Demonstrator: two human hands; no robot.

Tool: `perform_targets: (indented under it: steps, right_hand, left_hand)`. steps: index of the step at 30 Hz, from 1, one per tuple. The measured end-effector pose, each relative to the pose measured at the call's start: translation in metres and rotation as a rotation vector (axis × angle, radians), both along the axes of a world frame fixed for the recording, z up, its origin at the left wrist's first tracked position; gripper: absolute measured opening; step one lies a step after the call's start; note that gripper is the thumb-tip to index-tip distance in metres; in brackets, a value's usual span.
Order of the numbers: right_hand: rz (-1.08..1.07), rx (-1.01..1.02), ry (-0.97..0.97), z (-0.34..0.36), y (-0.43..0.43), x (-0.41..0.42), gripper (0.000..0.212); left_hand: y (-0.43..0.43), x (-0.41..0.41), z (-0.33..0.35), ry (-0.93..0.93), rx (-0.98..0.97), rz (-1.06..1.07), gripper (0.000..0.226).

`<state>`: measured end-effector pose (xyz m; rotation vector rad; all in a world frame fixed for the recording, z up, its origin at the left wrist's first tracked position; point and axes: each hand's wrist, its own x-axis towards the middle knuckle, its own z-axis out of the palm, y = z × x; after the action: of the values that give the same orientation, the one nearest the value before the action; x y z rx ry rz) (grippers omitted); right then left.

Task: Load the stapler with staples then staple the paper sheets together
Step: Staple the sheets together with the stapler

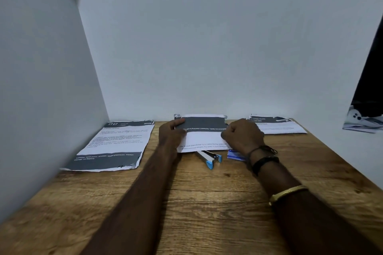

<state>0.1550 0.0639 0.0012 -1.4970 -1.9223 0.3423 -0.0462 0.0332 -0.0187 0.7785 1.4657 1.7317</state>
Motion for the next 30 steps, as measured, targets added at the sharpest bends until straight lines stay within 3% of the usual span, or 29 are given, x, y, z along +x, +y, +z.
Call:
perform_targets:
  steps: [3,6,8,14,21,26,30]
  right_hand:
    - [0.171,-0.035,-0.092,0.007,-0.009,-0.006,0.027]
    - [0.321,-0.153,-0.272,0.012,-0.023,-0.017,0.055]
    - [0.334,-0.186,-0.376,0.01,-0.029,-0.022,0.06]
    - [0.387,-0.181,-0.408,0.013,-0.032,-0.022,0.031]
    - [0.612,-0.445,-0.088,0.024,-0.027,-0.001,0.03]
    - [0.602,-0.56,0.461,0.021,-0.016,-0.02,0.019]
    - [0.559,-0.588,0.775,0.016,-0.001,-0.051,0.016]
  left_hand:
    - [0.004,0.0,-0.005,0.054,-0.017,0.021,0.048]
    - [0.008,-0.001,-0.009,0.087,-0.031,0.039,0.047]
    - [0.008,-0.001,-0.012,0.1,-0.047,0.051,0.046]
    - [0.01,-0.005,-0.014,0.146,-0.048,0.062,0.045]
    - [0.009,-0.003,-0.011,0.112,-0.081,0.115,0.061]
    - [0.011,0.0,-0.012,0.084,-0.078,0.145,0.043]
    - [0.01,0.001,-0.013,0.093,-0.07,0.206,0.021]
